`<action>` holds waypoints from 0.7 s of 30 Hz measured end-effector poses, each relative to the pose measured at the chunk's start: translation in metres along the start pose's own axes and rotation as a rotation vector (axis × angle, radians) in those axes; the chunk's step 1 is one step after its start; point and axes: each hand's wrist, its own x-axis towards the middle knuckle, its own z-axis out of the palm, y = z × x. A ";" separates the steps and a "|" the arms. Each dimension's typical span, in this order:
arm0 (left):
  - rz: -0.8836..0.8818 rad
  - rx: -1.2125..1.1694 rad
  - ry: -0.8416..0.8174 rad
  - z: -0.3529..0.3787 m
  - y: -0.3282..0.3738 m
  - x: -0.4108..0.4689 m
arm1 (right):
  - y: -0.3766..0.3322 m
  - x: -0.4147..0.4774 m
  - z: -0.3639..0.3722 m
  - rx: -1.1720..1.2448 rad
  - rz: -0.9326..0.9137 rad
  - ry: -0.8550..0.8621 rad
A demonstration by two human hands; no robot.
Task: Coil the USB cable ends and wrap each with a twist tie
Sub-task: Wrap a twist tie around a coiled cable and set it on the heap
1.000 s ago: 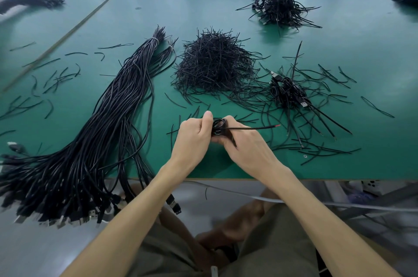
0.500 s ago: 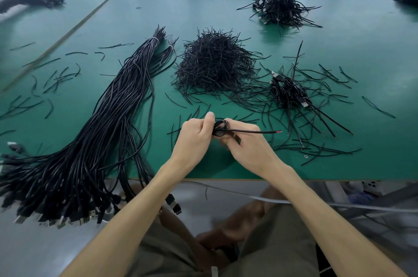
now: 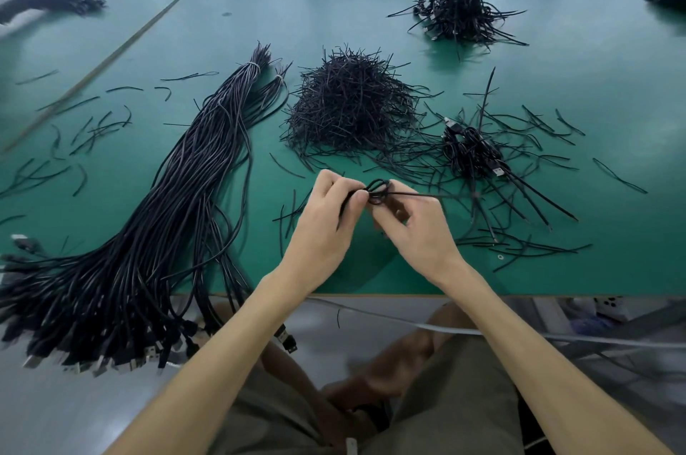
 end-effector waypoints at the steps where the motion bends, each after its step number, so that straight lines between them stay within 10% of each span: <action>1: -0.010 -0.019 0.009 -0.001 -0.001 0.000 | -0.002 0.000 0.001 -0.018 -0.014 -0.005; 21: -0.250 -0.128 -0.008 -0.003 0.002 0.002 | -0.001 -0.003 0.007 -0.224 -0.133 -0.076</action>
